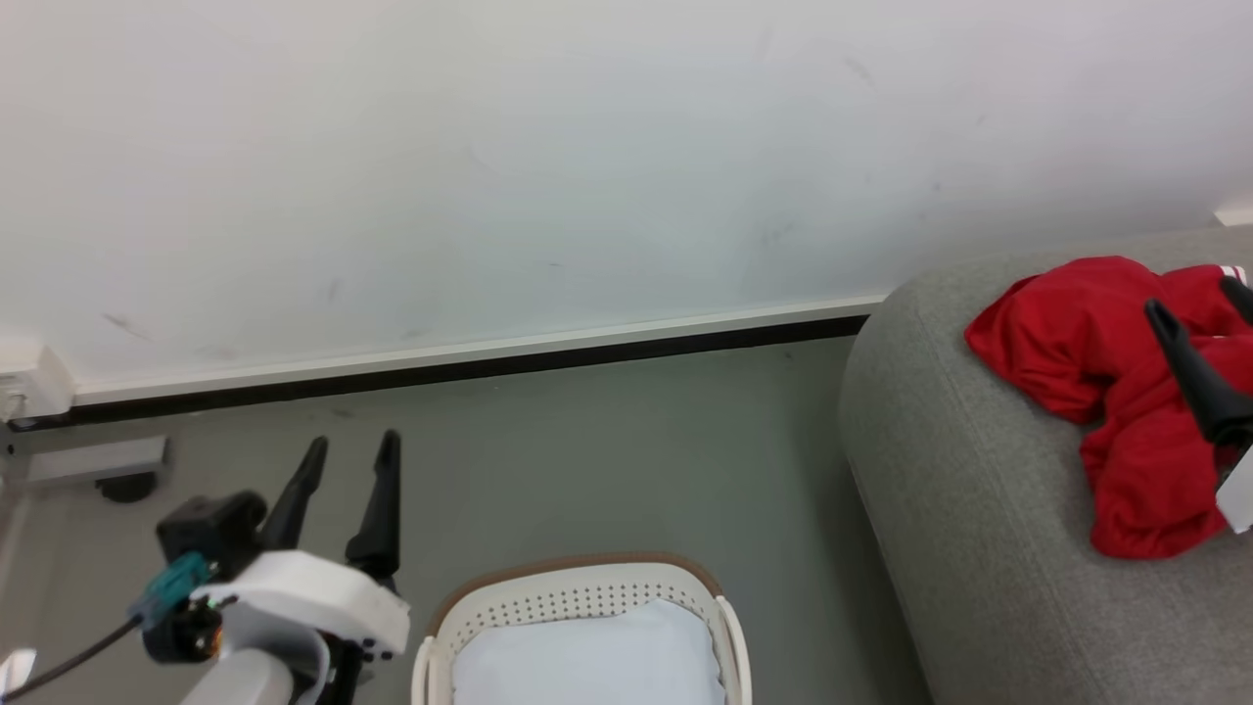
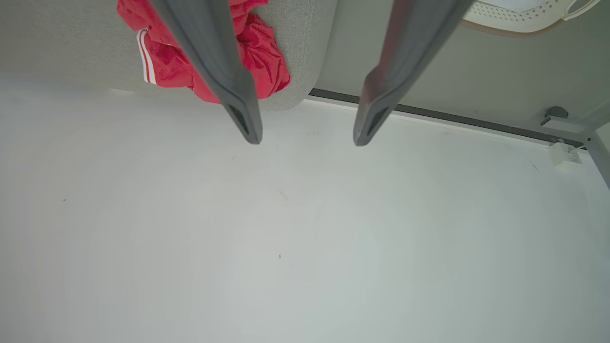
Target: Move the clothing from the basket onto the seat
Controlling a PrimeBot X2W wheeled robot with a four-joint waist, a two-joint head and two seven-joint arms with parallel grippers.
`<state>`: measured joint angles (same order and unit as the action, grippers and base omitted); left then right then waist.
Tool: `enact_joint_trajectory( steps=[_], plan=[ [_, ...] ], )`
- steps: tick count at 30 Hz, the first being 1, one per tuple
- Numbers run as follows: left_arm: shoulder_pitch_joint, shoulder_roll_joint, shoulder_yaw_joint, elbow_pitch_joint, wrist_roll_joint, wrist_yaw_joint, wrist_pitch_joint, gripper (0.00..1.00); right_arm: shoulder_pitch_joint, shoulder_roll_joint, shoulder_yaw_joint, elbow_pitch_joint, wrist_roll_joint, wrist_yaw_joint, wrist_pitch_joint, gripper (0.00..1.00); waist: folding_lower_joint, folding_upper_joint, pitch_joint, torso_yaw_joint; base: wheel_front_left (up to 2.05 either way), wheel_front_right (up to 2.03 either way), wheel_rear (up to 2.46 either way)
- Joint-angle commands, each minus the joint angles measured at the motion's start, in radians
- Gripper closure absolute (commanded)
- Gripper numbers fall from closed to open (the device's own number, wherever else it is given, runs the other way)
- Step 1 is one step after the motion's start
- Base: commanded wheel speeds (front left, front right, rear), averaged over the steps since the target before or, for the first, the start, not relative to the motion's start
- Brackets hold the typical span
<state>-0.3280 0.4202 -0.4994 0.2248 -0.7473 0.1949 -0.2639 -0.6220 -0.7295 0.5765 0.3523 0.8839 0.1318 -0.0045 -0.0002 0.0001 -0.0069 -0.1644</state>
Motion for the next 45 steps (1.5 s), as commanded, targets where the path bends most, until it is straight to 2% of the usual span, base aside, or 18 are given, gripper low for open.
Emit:
enact_joint_trajectory(
  steps=[1,8,12,14,19,28,34,45],
  plan=[
    [0.036,-0.008,0.030,-0.013,0.020,0.008,0.000,0.00,0.039,0.019,-0.027,0.000,-0.033,-0.002,-0.031,0.00,0.0002,-0.0001,-0.006,0.011,0.00,0.00,0.00],
    [0.179,-0.053,0.169,-0.067,0.098,0.002,-0.001,0.00,0.190,0.155,-0.160,-0.031,-0.162,-0.002,-0.149,0.00,0.0002,-0.0001,-0.025,0.038,0.00,0.00,0.00],
    [0.253,-0.101,0.250,-0.096,0.154,-0.011,-0.001,0.00,0.284,0.229,-0.218,-0.056,-0.222,-0.002,-0.188,0.00,0.0002,-0.0001,-0.030,0.052,0.00,0.00,0.00],
    [0.278,-0.131,0.291,-0.113,0.187,-0.029,-0.001,0.00,0.330,0.266,-0.243,-0.062,-0.250,-0.002,-0.205,0.00,0.0002,-0.0001,-0.029,0.058,0.00,0.00,0.00],
    [0.325,-0.208,0.377,-0.146,0.286,-0.113,-0.001,0.00,0.407,0.370,-0.278,-0.072,-0.260,-0.002,-0.238,0.00,0.0002,-0.0001,-0.023,0.067,0.00,0.00,0.00],
    [0.344,-0.298,0.451,-0.071,0.432,-0.225,-0.001,0.00,0.503,0.502,-0.375,-0.089,-0.396,-0.002,-0.260,0.00,0.0002,-0.0001,-0.015,0.075,0.00,0.00,0.00],
    [0.333,-0.331,0.488,-0.025,0.495,-0.265,-0.001,0.00,0.529,0.552,-0.411,-0.104,-0.464,-0.002,-0.261,0.00,0.0002,-0.0001,-0.009,0.064,0.00,0.00,0.00],
    [0.310,-0.362,0.533,0.002,0.537,-0.300,-0.001,0.00,0.522,0.575,-0.410,-0.092,-0.488,-0.002,-0.261,0.00,0.0002,-0.0001,-0.004,0.063,0.00,0.00,0.00]
  ],
)
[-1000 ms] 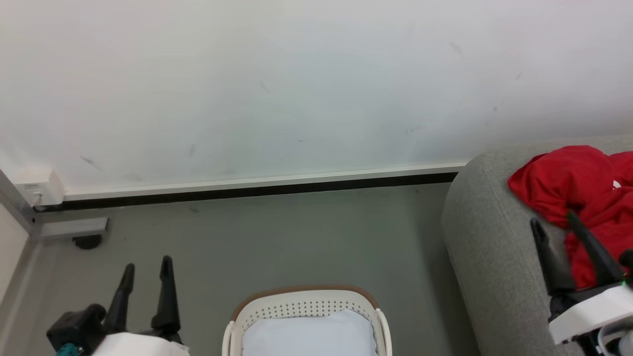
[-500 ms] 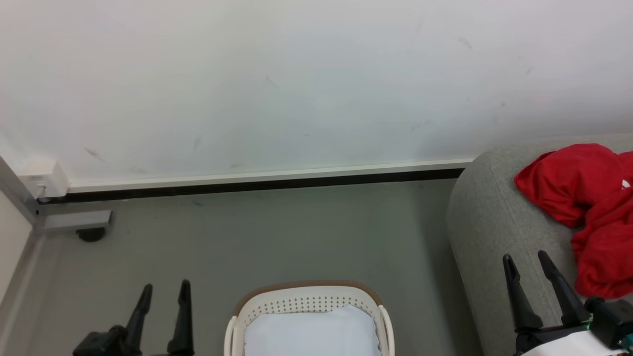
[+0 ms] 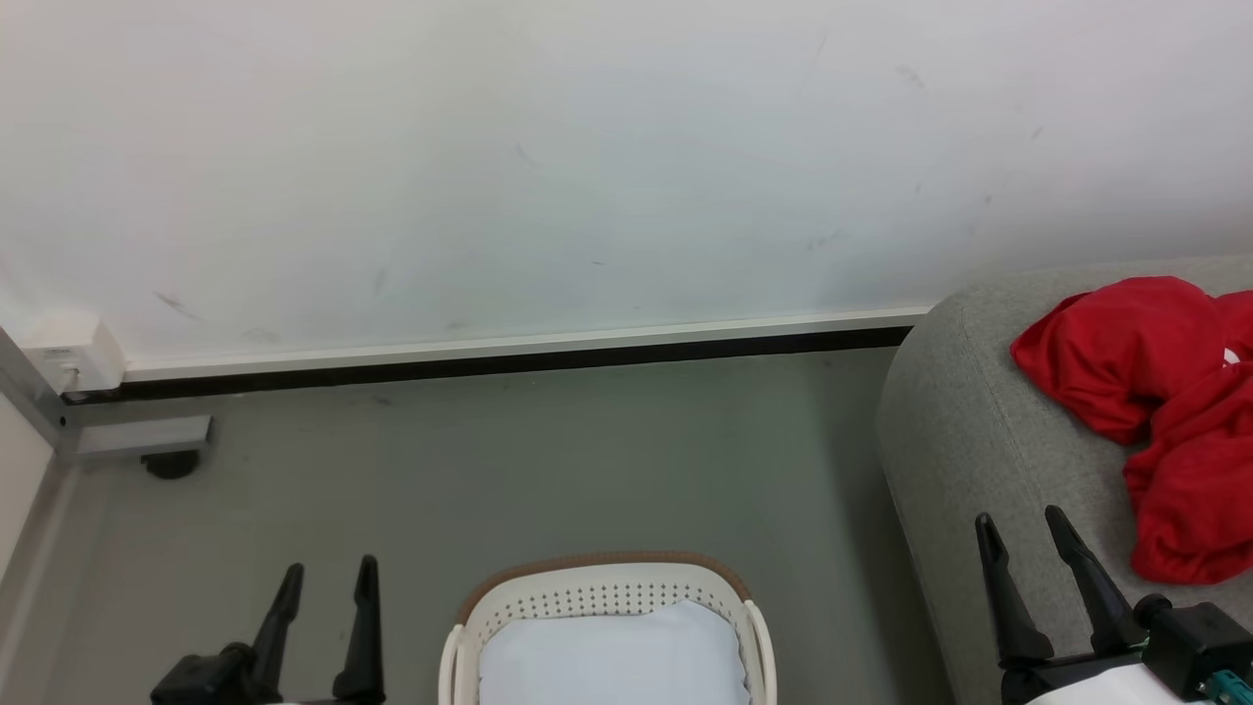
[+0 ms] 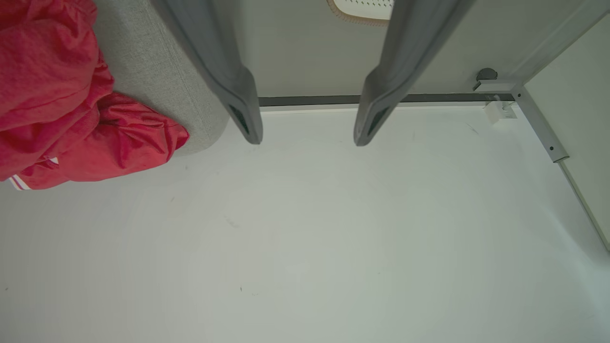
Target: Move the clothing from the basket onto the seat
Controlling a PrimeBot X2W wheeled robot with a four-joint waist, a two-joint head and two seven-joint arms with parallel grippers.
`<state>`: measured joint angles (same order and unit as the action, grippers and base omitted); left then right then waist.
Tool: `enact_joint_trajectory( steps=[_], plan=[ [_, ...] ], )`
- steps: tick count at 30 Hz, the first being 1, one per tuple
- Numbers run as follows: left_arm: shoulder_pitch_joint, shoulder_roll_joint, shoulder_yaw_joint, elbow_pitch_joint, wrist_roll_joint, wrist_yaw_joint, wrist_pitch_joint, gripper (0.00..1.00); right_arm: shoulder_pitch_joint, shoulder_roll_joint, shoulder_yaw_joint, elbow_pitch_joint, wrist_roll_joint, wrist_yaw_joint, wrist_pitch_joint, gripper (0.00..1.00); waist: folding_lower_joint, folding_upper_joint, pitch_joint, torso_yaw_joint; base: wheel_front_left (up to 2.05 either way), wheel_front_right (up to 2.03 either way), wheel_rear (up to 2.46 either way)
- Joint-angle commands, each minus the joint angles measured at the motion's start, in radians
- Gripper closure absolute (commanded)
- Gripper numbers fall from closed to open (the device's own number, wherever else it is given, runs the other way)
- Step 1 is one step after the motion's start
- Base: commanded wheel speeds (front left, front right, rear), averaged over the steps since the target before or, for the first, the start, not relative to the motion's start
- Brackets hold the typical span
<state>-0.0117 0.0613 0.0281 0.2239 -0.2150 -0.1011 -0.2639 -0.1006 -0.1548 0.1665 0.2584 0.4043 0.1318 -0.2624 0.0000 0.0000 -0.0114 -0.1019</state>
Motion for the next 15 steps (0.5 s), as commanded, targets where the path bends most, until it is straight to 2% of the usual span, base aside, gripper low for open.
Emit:
enact_joint_trajectory(
  steps=[1,14,15],
  plan=[
    [-0.006,-0.004,0.006,0.004,0.007,-0.005,-0.001,0.00,0.000,0.001,0.001,0.003,-0.008,-0.002,-0.003,0.00,0.0000,0.0000,0.000,0.000,0.00,0.00,0.00],
    [-0.007,-0.009,0.009,0.004,0.015,-0.020,-0.001,0.00,-0.007,0.006,0.008,0.011,-0.004,-0.002,-0.003,0.00,0.0000,0.0000,-0.003,-0.003,0.00,0.00,0.00],
    [-0.003,-0.011,0.007,0.005,0.012,-0.018,0.000,1.00,-0.001,0.005,0.008,0.008,0.001,0.000,0.000,1.00,0.0000,0.0000,-0.003,-0.003,0.00,0.00,0.00]
  ],
)
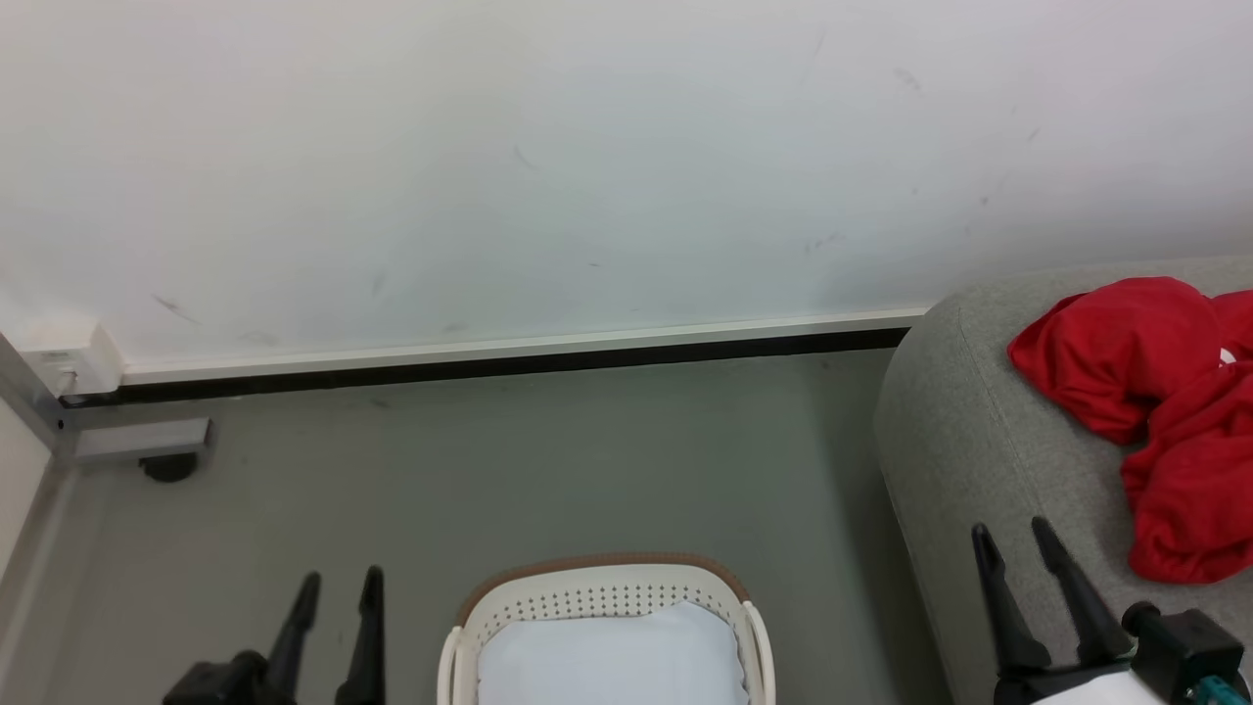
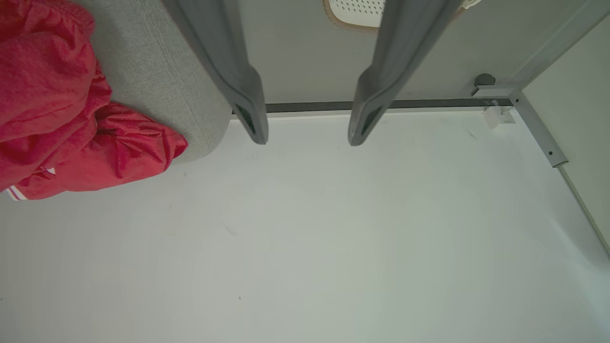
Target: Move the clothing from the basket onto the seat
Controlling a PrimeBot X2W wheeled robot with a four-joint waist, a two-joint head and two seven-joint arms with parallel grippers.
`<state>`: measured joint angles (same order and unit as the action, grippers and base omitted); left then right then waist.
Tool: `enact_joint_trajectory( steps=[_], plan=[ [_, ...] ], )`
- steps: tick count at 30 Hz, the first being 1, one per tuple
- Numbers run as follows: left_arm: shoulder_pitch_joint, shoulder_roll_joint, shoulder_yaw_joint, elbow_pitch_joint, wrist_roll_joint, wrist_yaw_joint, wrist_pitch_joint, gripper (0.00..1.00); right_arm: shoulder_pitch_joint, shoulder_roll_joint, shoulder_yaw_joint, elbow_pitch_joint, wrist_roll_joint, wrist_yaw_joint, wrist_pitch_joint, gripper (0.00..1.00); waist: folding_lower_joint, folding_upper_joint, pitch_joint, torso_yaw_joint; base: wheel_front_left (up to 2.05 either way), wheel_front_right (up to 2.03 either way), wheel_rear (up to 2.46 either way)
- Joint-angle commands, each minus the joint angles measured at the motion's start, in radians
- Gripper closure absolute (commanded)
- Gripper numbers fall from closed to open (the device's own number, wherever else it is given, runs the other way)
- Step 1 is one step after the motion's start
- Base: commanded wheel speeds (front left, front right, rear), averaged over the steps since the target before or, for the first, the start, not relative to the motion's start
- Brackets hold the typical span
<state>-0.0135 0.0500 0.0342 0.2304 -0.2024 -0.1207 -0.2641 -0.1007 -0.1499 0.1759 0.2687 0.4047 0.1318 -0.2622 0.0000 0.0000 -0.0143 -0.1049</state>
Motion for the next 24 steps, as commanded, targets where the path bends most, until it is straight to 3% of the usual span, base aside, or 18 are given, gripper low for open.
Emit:
enact_joint_trajectory(
  steps=[1,24],
  plan=[
    [0.002,-0.001,-0.001,0.005,0.000,-0.001,0.000,1.00,0.002,0.001,0.001,0.004,0.000,0.000,0.000,1.00,0.0000,0.0000,0.000,0.000,0.00,0.00,0.00],
    [-0.024,-0.002,0.022,0.017,-0.388,-0.004,0.106,1.00,0.002,0.025,-0.073,0.002,0.338,0.000,0.100,1.00,0.0000,0.0000,0.003,0.018,0.00,0.00,0.00]
  ],
)
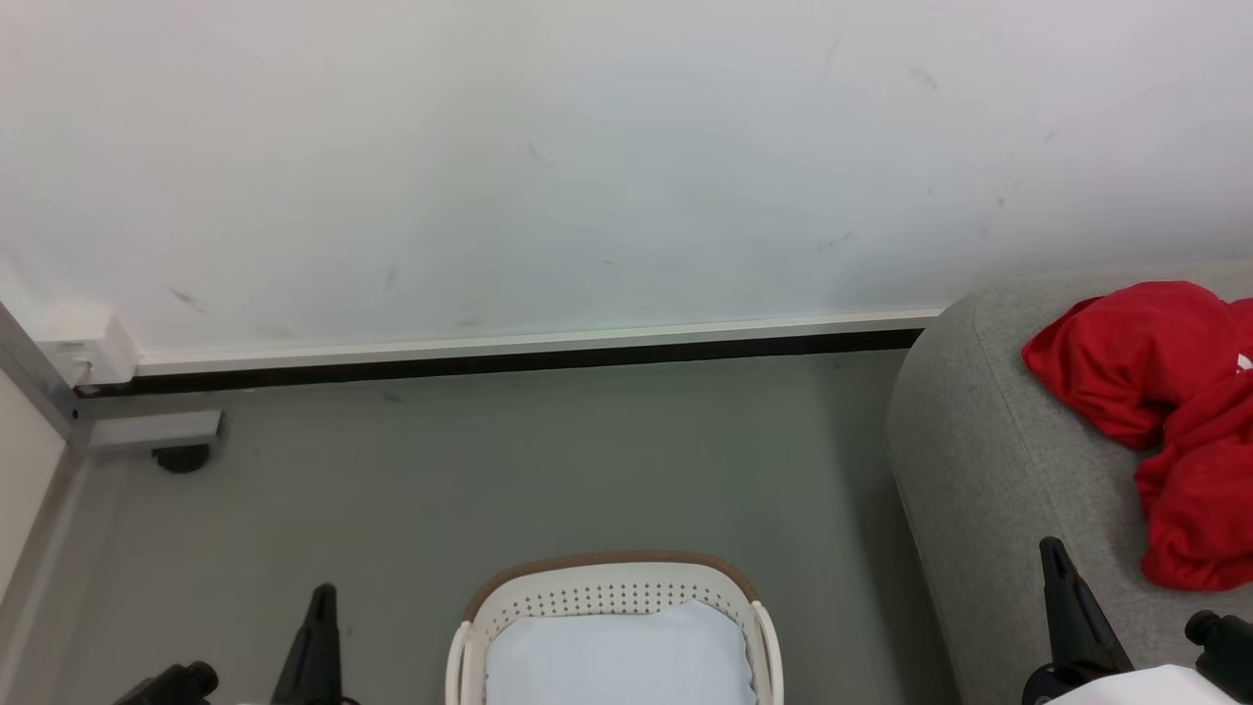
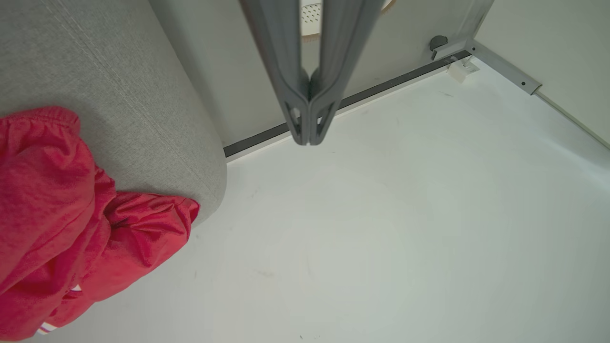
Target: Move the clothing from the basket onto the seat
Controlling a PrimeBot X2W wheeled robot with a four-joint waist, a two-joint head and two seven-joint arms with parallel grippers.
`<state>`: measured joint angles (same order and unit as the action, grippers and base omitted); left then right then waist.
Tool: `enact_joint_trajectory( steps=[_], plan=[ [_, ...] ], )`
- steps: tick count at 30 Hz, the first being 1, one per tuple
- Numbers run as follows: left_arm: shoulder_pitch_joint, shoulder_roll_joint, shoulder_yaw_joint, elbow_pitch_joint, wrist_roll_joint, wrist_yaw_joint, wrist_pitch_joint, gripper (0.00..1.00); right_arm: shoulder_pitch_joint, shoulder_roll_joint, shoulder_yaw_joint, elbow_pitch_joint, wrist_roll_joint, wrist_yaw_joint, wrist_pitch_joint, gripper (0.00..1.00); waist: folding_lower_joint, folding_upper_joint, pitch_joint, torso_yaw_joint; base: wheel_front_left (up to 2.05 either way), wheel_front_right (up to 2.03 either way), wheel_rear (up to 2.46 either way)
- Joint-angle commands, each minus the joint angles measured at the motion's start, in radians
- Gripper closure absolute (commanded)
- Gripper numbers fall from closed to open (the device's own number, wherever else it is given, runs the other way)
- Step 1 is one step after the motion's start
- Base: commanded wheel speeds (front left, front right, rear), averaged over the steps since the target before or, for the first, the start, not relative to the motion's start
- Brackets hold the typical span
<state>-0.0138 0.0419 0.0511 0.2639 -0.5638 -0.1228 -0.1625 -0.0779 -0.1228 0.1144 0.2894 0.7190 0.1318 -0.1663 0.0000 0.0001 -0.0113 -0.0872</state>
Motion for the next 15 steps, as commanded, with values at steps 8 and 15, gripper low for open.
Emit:
enact_joint_trajectory(
  steps=[8,15],
  plan=[
    [-0.033,0.007,0.012,-0.018,-0.148,-0.003,0.037,1.00,-0.023,0.006,-0.035,-0.023,0.128,0.000,0.036,1.00,0.0000,-0.0001,0.001,0.007,0.00,0.00,0.00],
    [-0.040,0.007,0.017,-0.019,-0.246,-0.003,0.062,1.00,-0.025,0.012,-0.055,-0.026,0.212,0.000,0.062,1.00,0.0000,-0.0001,0.002,0.013,0.00,0.00,0.00]
  ],
)
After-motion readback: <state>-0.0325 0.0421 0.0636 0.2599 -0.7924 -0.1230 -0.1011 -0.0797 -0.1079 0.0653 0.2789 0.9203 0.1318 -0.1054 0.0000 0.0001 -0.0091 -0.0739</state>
